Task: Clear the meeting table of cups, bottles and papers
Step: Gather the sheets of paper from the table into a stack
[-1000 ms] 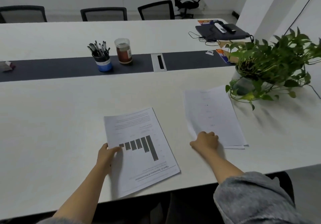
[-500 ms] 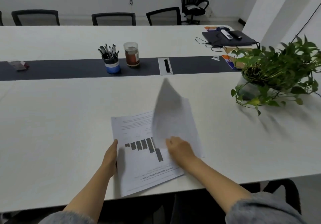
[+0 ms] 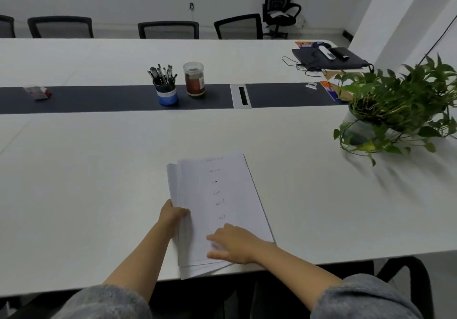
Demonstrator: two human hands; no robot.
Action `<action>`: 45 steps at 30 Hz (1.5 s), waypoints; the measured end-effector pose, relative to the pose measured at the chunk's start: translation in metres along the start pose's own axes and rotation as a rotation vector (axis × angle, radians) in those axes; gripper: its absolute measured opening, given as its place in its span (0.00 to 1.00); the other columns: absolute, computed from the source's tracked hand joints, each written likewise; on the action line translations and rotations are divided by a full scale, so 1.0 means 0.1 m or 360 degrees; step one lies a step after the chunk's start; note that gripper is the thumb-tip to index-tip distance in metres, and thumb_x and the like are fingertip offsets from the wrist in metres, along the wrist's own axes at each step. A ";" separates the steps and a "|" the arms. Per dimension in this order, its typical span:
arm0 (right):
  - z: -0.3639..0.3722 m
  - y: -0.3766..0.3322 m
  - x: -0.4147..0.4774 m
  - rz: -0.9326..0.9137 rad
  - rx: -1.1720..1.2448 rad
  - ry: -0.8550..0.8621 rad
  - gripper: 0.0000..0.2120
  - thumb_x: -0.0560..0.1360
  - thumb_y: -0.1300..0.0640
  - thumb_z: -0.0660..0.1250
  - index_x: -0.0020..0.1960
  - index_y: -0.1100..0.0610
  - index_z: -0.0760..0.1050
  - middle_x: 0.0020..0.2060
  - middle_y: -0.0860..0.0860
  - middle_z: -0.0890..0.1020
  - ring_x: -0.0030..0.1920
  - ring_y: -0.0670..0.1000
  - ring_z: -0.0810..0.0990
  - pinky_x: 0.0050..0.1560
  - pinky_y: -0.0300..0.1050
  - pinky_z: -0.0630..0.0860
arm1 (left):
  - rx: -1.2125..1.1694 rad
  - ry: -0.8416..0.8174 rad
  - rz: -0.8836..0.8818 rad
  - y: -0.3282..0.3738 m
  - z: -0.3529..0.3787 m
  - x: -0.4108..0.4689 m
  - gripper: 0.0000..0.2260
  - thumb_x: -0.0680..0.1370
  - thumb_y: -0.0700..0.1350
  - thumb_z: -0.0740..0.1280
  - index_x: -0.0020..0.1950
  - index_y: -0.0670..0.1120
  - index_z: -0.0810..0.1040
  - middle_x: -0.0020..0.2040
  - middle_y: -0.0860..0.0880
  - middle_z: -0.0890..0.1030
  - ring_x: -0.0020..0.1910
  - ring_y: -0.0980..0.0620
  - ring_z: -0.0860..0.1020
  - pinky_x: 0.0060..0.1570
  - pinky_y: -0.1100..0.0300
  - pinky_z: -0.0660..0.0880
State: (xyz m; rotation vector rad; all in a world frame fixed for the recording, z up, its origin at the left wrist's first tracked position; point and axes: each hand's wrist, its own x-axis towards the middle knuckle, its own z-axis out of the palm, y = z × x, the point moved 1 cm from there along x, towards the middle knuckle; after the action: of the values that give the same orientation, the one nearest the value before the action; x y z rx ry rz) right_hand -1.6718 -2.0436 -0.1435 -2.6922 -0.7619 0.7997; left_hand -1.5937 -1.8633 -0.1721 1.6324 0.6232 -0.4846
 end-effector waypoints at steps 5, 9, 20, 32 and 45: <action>-0.32 0.56 -0.18 0.0725 0.0626 0.0739 0.28 0.78 0.46 0.59 0.74 0.56 0.57 0.73 0.54 0.63 0.72 0.54 0.59 0.70 0.45 0.57 | -0.0081 0.0044 0.0353 0.08 0.05 -0.24 0.15 0.74 0.30 0.61 0.56 0.45 0.70 0.50 0.44 0.75 0.42 0.49 0.74 0.42 0.57 0.73; -0.66 0.95 -0.38 0.0829 0.1851 0.1216 0.36 0.75 0.54 0.68 0.75 0.57 0.52 0.70 0.56 0.65 0.68 0.55 0.68 0.65 0.46 0.66 | -0.0339 -0.0243 0.0694 0.29 -0.03 -0.46 0.17 0.68 0.36 0.68 0.54 0.51 0.75 0.51 0.47 0.81 0.47 0.47 0.79 0.46 0.55 0.77; -0.99 0.61 -0.56 -0.0097 0.2353 0.1243 0.22 0.55 0.56 0.79 0.48 0.56 0.81 0.45 0.52 0.85 0.47 0.51 0.83 0.46 0.42 0.80 | -0.0272 -0.0462 0.1022 0.53 -0.09 -0.79 0.25 0.54 0.51 0.72 0.50 0.48 0.77 0.42 0.54 0.85 0.41 0.58 0.82 0.39 0.66 0.78; -1.18 0.44 -0.46 -0.0071 0.2225 0.1284 0.13 0.63 0.60 0.68 0.47 0.55 0.78 0.42 0.48 0.83 0.43 0.48 0.82 0.43 0.39 0.79 | -0.0334 -0.0339 0.1082 0.79 -0.17 -0.83 0.24 0.55 0.53 0.73 0.49 0.49 0.79 0.43 0.52 0.85 0.43 0.52 0.83 0.40 0.59 0.80; -1.09 0.41 -0.51 -0.0073 0.2419 0.1176 0.19 0.52 0.50 0.74 0.42 0.54 0.81 0.36 0.46 0.85 0.37 0.44 0.83 0.38 0.37 0.79 | -0.0399 -0.0242 0.1095 0.67 -0.13 -0.91 0.23 0.55 0.53 0.72 0.47 0.48 0.79 0.41 0.51 0.85 0.43 0.49 0.81 0.44 0.54 0.79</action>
State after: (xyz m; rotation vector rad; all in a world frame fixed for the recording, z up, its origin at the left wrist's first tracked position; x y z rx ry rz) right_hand -1.6299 -2.1136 -0.0456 -1.3283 0.0650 0.1149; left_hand -1.6211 -1.8683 -0.0615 1.4412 -0.0140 -0.0179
